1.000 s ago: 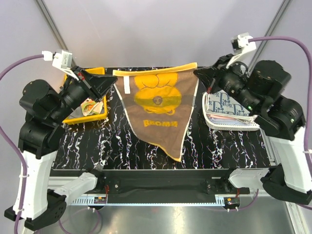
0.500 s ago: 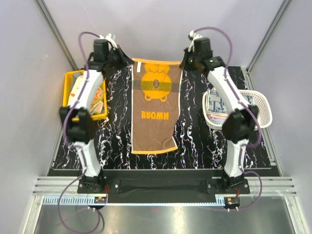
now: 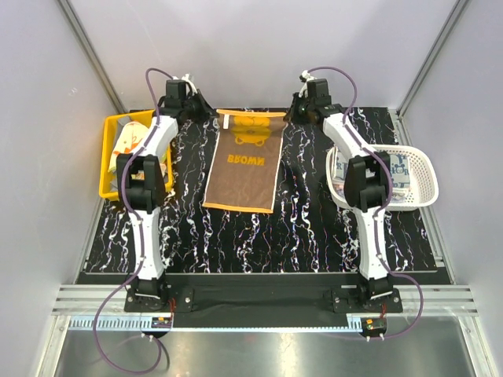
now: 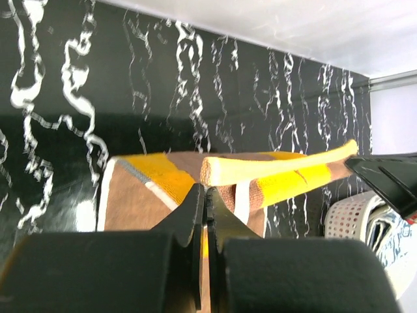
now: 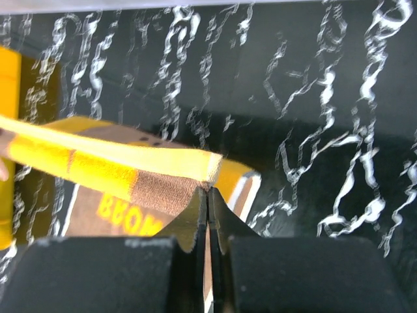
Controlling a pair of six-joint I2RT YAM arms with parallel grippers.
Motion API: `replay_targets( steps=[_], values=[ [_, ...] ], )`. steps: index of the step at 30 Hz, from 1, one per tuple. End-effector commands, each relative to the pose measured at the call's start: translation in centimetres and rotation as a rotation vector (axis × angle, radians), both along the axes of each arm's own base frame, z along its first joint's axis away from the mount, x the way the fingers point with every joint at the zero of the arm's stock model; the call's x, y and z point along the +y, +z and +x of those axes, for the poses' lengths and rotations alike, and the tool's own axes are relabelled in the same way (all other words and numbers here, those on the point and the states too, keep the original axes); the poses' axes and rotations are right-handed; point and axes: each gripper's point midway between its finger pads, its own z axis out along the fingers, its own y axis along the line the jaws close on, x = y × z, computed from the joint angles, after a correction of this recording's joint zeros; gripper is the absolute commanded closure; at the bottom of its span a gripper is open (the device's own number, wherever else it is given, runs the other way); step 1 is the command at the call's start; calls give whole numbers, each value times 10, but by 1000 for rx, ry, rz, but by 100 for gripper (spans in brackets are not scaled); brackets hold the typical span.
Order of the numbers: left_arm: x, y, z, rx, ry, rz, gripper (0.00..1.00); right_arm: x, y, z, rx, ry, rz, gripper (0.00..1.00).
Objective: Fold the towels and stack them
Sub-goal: Fold the towel
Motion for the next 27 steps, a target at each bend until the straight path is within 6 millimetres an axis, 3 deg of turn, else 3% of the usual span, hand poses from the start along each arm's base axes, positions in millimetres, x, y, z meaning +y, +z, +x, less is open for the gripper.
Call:
replay_targets(
  steps=[1, 2, 4, 5, 8, 9, 10, 12, 14, 15, 18, 27],
  values=[
    [32, 52, 2, -153, 76, 51, 100, -15, 45, -12, -78, -25, 48, 100],
    [37, 29, -6, -100, 96, 70, 100, -12, 46, -17, -82, -14, 61, 100],
    [43, 32, -19, -95, 122, 87, 100, -6, 39, -38, -49, 0, 60, 100],
    [45, 17, -29, -55, 130, 100, 100, -4, 37, -44, -46, 3, 55, 100],
    [53, 3, -52, -11, 167, 133, 100, 12, 34, -76, -30, 31, 30, 100],
    [53, -2, -58, 4, 167, 140, 100, 13, 19, -88, 7, 35, 13, 100],
    [53, 7, -65, -8, 173, 137, 100, 23, 18, -96, 6, 52, 12, 100],
    [54, -10, -81, 37, 188, 151, 100, 24, 9, -111, 30, 52, 9, 100],
    [57, -13, -92, 59, 209, 161, 100, 30, 10, -121, 36, 57, 13, 100],
    [55, -13, -97, 65, 207, 161, 100, 30, 1, -128, 56, 58, 4, 100],
    [52, -29, -121, 99, 214, 171, 100, 33, -4, -143, 70, 57, 4, 100],
    [52, -34, -157, 109, 217, 231, 100, 35, -6, -183, 100, 61, -11, 100]
  ],
)
